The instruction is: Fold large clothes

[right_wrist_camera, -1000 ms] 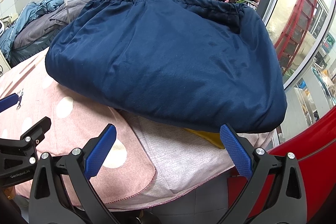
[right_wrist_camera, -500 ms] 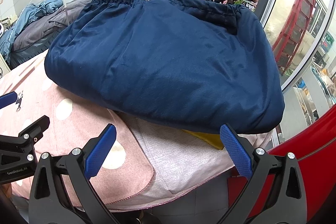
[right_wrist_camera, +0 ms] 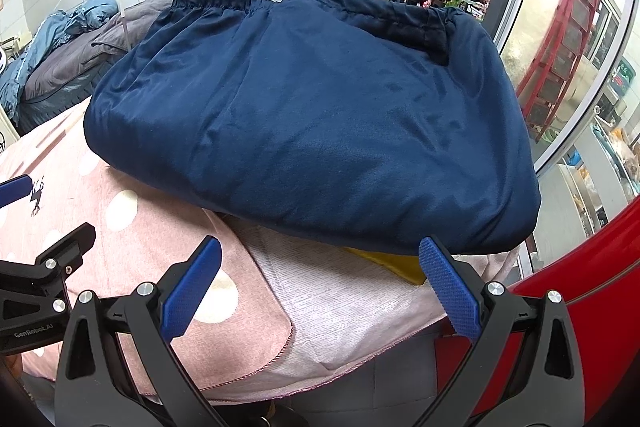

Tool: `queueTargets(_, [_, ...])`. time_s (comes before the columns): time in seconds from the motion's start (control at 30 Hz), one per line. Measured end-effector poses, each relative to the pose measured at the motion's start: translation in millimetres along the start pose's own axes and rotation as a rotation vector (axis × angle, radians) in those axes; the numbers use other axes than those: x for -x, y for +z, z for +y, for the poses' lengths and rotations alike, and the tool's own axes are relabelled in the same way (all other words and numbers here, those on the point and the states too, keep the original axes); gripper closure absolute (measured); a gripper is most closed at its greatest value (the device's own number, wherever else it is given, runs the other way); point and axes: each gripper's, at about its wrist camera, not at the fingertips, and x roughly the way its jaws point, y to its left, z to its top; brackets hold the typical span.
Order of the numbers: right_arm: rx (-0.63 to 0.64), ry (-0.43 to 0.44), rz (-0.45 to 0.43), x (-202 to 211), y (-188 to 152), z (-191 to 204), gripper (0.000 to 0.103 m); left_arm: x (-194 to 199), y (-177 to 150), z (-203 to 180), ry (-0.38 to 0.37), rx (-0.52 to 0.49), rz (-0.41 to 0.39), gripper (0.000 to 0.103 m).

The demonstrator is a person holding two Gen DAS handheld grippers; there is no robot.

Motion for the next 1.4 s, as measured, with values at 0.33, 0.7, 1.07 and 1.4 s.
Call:
queueTargets(0.33, [0.000,0.000,0.001,0.2,-0.6,0.2,0.005,0.5,0.0,-0.1,0.002,-0.004,0.000,0.006])
queueTargets(0.7, [0.001,0.001,0.002,0.6,-0.8,1.0,0.006,0.5,0.5,0.3,0.007,-0.001,0.001,0.006])
queueTargets(1.07, [0.006,0.001,-0.003,1.5,0.9,3.1,0.005,-0.1,4.4,-5.2,-0.041,-0.022,-0.009,0.006])
queueTargets(1.4, [0.006,-0.012,-0.010,1.6,1.3,0.5,0.005,1.1,10.8,-7.4,0.005,-0.033,-0.051,0.006])
